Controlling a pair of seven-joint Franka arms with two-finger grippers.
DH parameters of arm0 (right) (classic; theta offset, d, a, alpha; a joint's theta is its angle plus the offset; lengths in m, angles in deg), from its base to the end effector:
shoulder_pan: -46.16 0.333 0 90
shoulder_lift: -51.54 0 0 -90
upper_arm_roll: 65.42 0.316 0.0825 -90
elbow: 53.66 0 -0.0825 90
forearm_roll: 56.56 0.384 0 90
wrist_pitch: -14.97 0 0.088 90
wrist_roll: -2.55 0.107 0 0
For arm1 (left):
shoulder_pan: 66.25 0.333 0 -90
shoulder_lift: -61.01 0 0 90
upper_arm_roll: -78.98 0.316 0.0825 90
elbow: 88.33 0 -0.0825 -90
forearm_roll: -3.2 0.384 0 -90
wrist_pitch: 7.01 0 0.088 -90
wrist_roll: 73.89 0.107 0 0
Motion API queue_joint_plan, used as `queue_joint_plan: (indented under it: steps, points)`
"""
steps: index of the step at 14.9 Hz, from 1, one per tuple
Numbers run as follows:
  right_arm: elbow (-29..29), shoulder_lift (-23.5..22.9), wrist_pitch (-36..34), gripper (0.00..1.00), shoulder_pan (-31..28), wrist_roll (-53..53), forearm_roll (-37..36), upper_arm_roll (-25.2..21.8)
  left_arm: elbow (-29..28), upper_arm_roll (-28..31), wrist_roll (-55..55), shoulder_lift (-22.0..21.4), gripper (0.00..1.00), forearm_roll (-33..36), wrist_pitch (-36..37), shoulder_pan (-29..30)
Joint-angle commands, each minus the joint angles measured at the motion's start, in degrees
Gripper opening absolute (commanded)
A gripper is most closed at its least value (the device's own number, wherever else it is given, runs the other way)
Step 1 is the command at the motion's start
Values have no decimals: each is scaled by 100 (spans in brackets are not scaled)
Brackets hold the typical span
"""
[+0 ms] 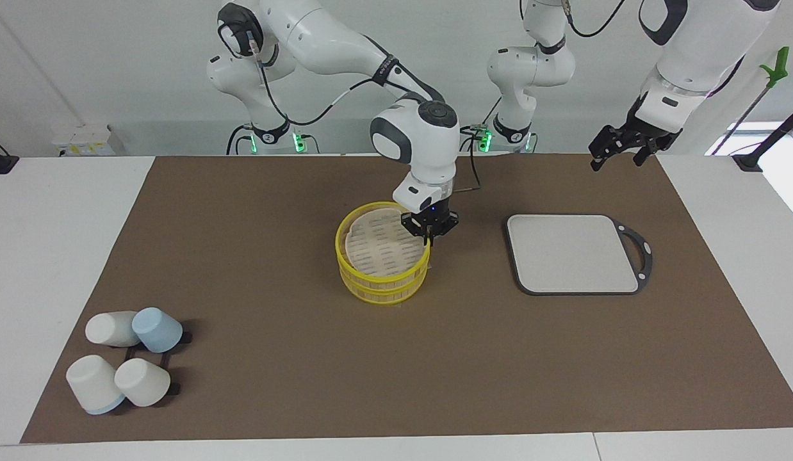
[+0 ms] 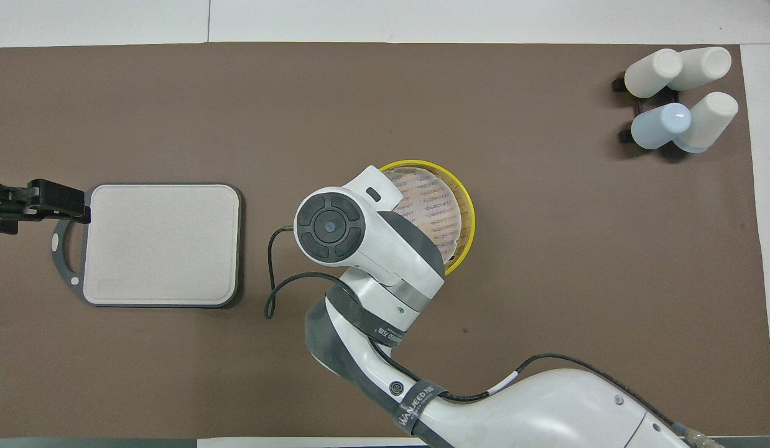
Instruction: Place bun in steamer
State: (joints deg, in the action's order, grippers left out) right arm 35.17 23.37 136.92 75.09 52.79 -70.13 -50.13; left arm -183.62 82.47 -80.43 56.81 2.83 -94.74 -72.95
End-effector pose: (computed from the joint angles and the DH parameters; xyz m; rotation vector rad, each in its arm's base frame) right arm 0.5263 0.4593 0.3826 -3.1135 0.0419 -0.2088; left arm 0.5255 -0.0290 0.6173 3.1330 0.0905 -0.0933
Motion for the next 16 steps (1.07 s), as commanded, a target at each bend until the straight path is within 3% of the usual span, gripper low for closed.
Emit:
queue_joint_plan:
  steps: [1, 3, 4, 6, 7, 11, 12, 14, 16]
  points:
    - [320, 119, 145, 14, -37, 241, -31, 44, 1, -41, 100, -81, 100, -103, 29, 72]
    - [320, 110, 162, 39, -54, 241, -31, 44, 1, -32, 100, -81, 100, -103, 11, 81]
    - [303, 110, 163, 45, -63, 241, -14, 44, -7, -32, 100, -81, 100, -103, 2, 81]
    - [224, 110, 101, 74, -20, 250, -5, 35, -25, -32, 100, -90, 100, -103, 2, 81]
    - [162, 119, 75, 84, -2, 250, -5, 35, -25, -32, 100, -98, 100, -103, -6, 81]
    - [-943, 119, -828, 88, -316, -99, 21, 35, -25, -41, 92, -99, 100, -103, -6, 72]
    - [-1059, 136, -918, 99, -510, -328, 30, 61, -16, -41, 92, -107, 100, -103, -6, 72]
    - [-1078, 477, -997, 100, -949, -645, 283, 79, -16, -41, 92, -107, 100, -103, -6, 72]
    - [-1060, 838, -1652, 100, -1380, -1066, 522, 44, -16, -41, 92, -98, 100, -103, -15, 72]
